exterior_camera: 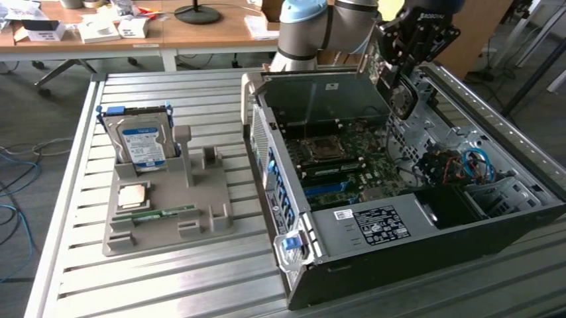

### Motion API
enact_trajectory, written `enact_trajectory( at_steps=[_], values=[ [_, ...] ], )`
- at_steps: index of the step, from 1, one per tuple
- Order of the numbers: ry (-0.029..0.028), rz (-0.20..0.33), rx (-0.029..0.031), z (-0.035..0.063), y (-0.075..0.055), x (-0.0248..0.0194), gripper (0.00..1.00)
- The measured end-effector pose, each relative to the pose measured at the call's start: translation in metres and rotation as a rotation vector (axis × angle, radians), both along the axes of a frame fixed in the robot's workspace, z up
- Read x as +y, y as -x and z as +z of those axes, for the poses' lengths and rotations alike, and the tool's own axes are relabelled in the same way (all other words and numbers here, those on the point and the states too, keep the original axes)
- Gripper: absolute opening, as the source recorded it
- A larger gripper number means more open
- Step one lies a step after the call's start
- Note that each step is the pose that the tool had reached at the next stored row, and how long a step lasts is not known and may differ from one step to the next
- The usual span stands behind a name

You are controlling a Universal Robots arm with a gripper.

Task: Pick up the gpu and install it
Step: 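Pick up the gpu and move the gpu toward the slot, then insert the gpu into the slot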

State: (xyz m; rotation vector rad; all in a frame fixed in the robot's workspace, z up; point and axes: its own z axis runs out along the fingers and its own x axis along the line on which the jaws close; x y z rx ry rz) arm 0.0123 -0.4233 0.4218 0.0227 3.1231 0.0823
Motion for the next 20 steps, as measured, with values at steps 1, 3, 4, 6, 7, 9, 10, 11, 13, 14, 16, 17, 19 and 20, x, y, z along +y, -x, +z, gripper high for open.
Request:
enact_trajectory(
  at_steps=[1,3,4,6,7,9,10,11,13,14,16,17,19,20],
  values=[
    [0.0,0.001,0.0,0.0,-0.0011,0.0,0.26],
    [0.0001,0.001,0.0001,0.0,-0.0013,0.0,0.26],
    [0.0,0.001,0.0,-0.0001,-0.0014,0.0,0.26],
    [0.0,0.001,0.0,0.0,-0.0014,0.0,0.26],
    [0.0,0.001,0.0,0.0,-0.0014,0.0,0.26],
    [0.0,0.001,0.0,0.0,-0.0014,0.0,0.26],
    [0.0,0.001,0.0,0.0,-0.0014,0.0,0.26],
    [0.0,0.001,0.0,0.0,-0.0014,0.0,0.26],
    [0.0,0.001,0.0,0.0,-0.0014,0.0,0.26],
    [0.0,0.001,0.0,0.0,-0.0014,0.0,0.26],
    [0.0,0.003,0.0001,0.0,-0.0013,0.0,0.26],
    [0.0,0.007,0.0,0.0,-0.0013,0.0,0.26],
    [0.0,0.027,0.0,-0.0001,-0.0014,0.0,0.26],
    [0.0,0.049,0.0,-0.0001,-0.0014,0.0,0.26]
  ],
)
